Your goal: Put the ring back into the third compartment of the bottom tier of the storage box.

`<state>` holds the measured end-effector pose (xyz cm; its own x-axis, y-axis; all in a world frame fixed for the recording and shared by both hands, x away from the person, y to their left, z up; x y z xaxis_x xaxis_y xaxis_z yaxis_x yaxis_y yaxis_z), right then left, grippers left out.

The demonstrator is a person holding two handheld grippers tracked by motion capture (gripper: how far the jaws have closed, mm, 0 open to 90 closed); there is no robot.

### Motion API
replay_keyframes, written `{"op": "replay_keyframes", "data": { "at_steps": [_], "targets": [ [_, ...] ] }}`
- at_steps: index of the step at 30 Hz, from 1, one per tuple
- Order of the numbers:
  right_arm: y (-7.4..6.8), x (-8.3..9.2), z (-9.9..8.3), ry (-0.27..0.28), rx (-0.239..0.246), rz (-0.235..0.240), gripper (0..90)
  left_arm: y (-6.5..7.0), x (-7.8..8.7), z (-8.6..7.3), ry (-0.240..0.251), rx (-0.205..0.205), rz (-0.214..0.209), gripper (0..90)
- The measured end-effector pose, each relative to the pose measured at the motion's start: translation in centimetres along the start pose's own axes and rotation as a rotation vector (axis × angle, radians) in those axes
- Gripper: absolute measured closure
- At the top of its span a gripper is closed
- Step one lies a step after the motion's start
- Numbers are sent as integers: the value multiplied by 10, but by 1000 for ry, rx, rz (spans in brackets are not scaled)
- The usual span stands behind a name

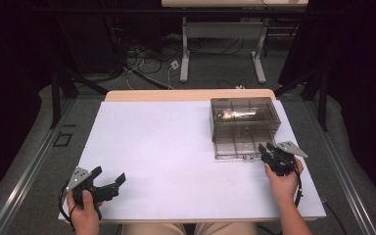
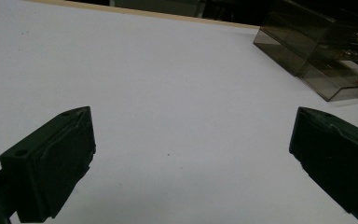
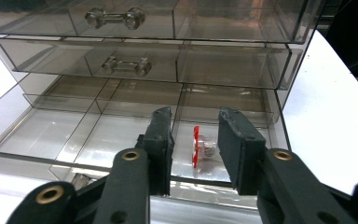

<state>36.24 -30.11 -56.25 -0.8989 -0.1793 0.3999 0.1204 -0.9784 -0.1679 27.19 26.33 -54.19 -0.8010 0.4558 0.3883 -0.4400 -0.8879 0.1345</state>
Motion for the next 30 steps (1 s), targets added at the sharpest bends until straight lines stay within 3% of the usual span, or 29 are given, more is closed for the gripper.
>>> {"op": "replay_keyframes", "data": {
  "at_steps": [8, 15, 20, 23, 24, 30],
  "targets": [
    [-1, 3, 2, 13, 12, 3, 561, 0, 0, 0, 0, 2, 0, 6],
    [-4, 5, 6, -24, 31, 25, 479, 0, 0, 0, -1, 1, -1, 6],
    [-8, 5, 8, -20, 23, 41, 430, 0, 0, 0, 0, 1, -1, 6],
    [-10, 6, 11, -19, 43, 42, 389, 0, 1, 0, 0, 0, 0, 6],
    [-11, 5, 11, 4, 42, 44, 376, 0, 1, 0, 1, -1, -1, 6],
    [-15, 8, 14, -6, 41, 55, 297, 0, 0, 1, 6, -6, -7, 6]
  ]
}}
Point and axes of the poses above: each handheld gripper's, and its own axes: x roughly backward along the jaws, z roughly out of its top, y roughly to its right, the point moved 1 cm from there along -x, roughly forward along the jaws, and after that the axes turned 7 degrees about -x, right-handed, at the moved point
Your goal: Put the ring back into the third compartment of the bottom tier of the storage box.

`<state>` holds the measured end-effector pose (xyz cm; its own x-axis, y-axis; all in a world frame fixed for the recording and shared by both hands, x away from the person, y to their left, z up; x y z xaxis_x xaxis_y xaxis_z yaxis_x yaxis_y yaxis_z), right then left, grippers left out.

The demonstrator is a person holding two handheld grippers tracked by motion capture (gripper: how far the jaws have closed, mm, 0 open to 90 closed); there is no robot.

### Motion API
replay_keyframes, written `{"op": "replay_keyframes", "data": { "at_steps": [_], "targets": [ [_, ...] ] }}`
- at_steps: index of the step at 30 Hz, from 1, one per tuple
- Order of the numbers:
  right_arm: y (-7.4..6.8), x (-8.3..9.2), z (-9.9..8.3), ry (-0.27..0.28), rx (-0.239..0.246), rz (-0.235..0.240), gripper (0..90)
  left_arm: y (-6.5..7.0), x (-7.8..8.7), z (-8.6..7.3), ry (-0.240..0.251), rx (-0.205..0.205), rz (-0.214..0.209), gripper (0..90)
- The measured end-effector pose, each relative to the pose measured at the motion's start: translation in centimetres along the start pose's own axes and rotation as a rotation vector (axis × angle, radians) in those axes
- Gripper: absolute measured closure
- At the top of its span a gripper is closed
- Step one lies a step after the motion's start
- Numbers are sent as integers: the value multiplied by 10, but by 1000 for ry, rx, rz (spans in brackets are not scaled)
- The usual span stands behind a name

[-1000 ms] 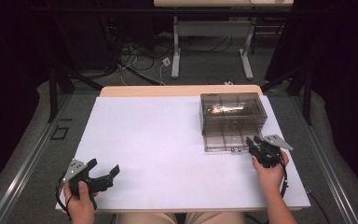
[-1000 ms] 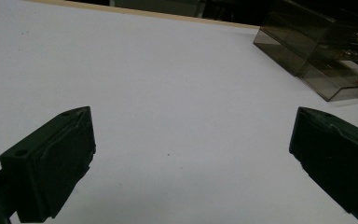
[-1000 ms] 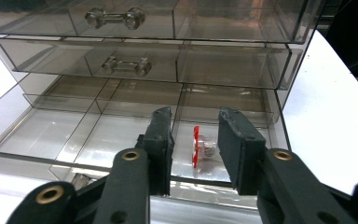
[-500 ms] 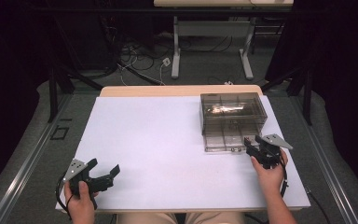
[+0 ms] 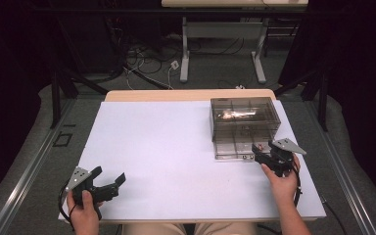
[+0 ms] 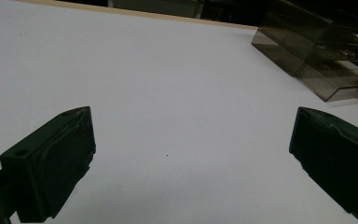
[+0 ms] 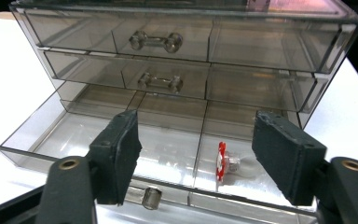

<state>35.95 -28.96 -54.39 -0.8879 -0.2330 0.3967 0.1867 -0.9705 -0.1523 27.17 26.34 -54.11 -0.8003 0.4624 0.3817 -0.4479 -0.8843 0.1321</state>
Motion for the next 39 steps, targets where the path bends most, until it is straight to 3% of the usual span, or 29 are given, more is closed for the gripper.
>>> {"op": "replay_keyframes", "data": {
  "at_steps": [2, 5, 12, 18, 23, 32, 39],
  "targets": [
    [-1, 1, 2, -11, 9, -14, 271, 1, 0, 0, 1, -1, -2, 6],
    [-1, 3, 4, -16, -8, 7, 259, 1, -1, 0, 2, 2, -4, 6],
    [-7, 6, 10, -25, 6, 31, 202, 1, -1, 1, -1, -3, -5, 6],
    [-15, 12, 13, -32, -12, 85, 159, 1, 0, 1, -1, -7, -5, 6],
    [-19, 18, 15, -39, -12, 110, 182, 1, 1, 1, 2, -7, -6, 6],
    [-27, 33, 15, -39, 13, 131, 145, 2, 0, 1, 4, -9, -10, 6],
    [-31, 43, 9, -41, 23, 148, 10, 2, 0, 1, 2, -10, -10, 6]
  ]
}}
Point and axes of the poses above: each handheld gripper's, and its own axes: x roughly backward along the jaws, z roughly out of its top, y roughly to its right, the point moved 1 cm from there along -x, roughly forward along the jaws, and after that the axes turned 7 degrees about -x, right-handed, at the moved point
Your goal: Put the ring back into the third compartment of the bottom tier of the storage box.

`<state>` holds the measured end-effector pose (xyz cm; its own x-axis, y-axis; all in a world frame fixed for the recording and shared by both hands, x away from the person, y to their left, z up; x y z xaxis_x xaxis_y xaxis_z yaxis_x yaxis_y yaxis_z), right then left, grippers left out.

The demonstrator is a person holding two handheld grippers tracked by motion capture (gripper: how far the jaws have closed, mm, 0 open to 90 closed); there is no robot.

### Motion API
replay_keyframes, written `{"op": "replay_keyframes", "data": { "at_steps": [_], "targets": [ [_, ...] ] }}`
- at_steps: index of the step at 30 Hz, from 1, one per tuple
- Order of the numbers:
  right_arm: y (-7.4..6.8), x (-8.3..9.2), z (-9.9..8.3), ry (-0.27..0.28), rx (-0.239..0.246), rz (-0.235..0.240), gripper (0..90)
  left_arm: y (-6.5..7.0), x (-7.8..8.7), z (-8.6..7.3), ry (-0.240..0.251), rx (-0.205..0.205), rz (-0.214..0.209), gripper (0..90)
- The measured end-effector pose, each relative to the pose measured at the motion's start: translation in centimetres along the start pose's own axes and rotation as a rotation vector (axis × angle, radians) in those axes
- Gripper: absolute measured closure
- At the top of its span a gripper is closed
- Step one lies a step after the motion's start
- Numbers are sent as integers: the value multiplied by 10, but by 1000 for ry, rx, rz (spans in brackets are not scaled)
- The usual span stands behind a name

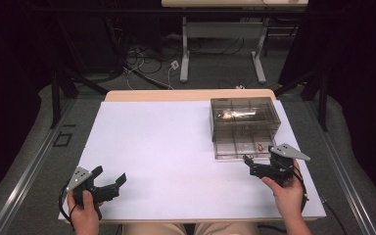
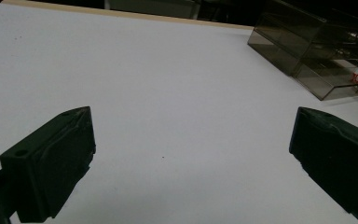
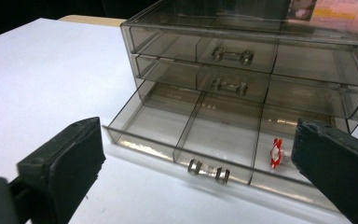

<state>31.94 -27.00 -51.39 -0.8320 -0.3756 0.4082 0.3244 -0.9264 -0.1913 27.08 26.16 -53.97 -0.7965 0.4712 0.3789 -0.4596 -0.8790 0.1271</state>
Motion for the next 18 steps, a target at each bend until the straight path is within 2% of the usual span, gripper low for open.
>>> {"op": "replay_keyframes", "data": {
  "at_steps": [13, 18],
  "targets": [
    [-6, 20, -15, -9, -3, -8, 0, 2, 0, 0, -1, 2, -2, 6],
    [-11, 25, -24, -5, -9, 16, 0, 2, -1, -1, -6, 2, -4, 6]
  ]
}}
Point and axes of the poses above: each handheld gripper's, and its own axes: x roughly backward along the jaws, z roughly out of its top, y roughly to its right, the point moved 1 cm from there along -x, roughly forward along the jaws, and after that the axes turned 7 degrees about -x, right-handed, at the moved point
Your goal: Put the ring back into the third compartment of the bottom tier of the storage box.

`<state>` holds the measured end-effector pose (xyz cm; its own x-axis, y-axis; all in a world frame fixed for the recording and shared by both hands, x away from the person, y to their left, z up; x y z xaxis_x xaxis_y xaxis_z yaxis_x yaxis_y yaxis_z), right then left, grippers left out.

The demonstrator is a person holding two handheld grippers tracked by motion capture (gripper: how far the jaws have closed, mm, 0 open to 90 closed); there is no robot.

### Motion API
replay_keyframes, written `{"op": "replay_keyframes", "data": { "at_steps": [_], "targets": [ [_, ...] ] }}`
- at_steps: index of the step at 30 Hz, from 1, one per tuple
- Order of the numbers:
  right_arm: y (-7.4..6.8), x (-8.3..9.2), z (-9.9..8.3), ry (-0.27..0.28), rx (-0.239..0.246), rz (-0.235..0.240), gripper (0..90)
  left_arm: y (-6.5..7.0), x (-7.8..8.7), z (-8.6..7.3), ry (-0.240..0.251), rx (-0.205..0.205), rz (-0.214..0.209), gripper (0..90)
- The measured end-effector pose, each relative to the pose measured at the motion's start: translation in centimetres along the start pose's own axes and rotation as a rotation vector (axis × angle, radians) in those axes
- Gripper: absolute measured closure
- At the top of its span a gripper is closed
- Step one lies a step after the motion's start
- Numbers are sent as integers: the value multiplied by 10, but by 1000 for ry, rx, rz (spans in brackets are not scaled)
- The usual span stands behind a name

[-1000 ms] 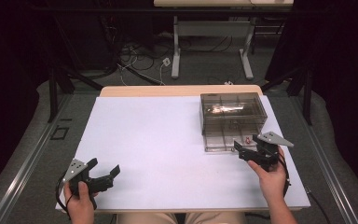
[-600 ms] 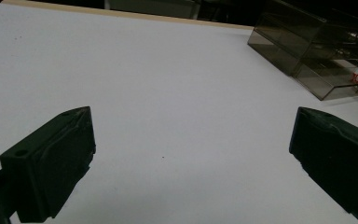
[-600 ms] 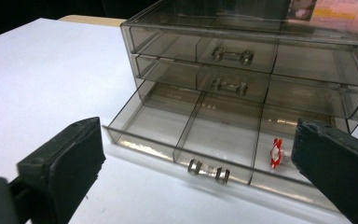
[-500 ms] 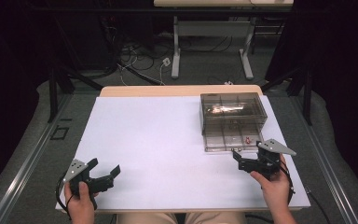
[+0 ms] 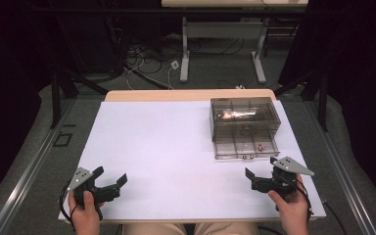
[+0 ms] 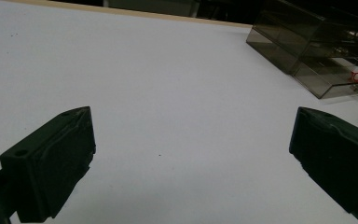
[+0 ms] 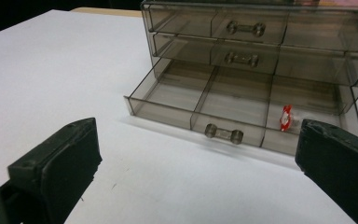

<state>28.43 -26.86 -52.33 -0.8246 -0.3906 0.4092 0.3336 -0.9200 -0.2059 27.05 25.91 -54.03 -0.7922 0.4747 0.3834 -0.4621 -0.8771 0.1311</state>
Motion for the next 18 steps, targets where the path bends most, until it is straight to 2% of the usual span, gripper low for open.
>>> {"op": "replay_keyframes", "data": {
  "at_steps": [3, 4, 6, 8, 10, 12, 14, 17, 18],
  "targets": [
    [2, -1, -5, -29, -3, -3, 0, 0, -1, 0, -2, -4, -2, 6],
    [3, -4, -9, -27, 6, -21, 0, 0, -1, 0, -4, -6, -4, 6],
    [3, -4, -10, -25, 1, -25, 0, 0, -1, 0, -5, -7, -2, 6],
    [7, -9, -19, -40, 28, -43, 0, 0, -1, 0, -7, -8, -2, 6],
    [9, -10, -21, -46, 34, -39, 0, 0, -1, 0, -7, -9, -2, 6],
    [10, -12, -25, -63, 21, -48, 0, 0, -1, 0, -8, -11, -4, 6],
    [11, -14, -27, -55, 22, -51, 0, 0, -2, 0, -9, -13, -5, 5],
    [10, -14, -28, -60, 41, -52, 0, 0, -2, 0, -11, -11, -6, 6],
    [9, -14, -29, -68, 66, -54, 0, 1, -2, 0, -9, -9, -7, 6]
  ]
}}
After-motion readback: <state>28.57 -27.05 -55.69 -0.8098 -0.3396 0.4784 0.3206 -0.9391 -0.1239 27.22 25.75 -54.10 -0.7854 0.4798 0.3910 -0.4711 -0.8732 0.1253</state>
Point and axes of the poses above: each handheld gripper's, and its own axes: x roughly backward along the jaws, z roughly out of its top, y roughly to its right, the point moved 1 cm from there along -x, roughly forward along the jaws, and after that the axes turned 7 degrees about -x, right-handed, at the moved point
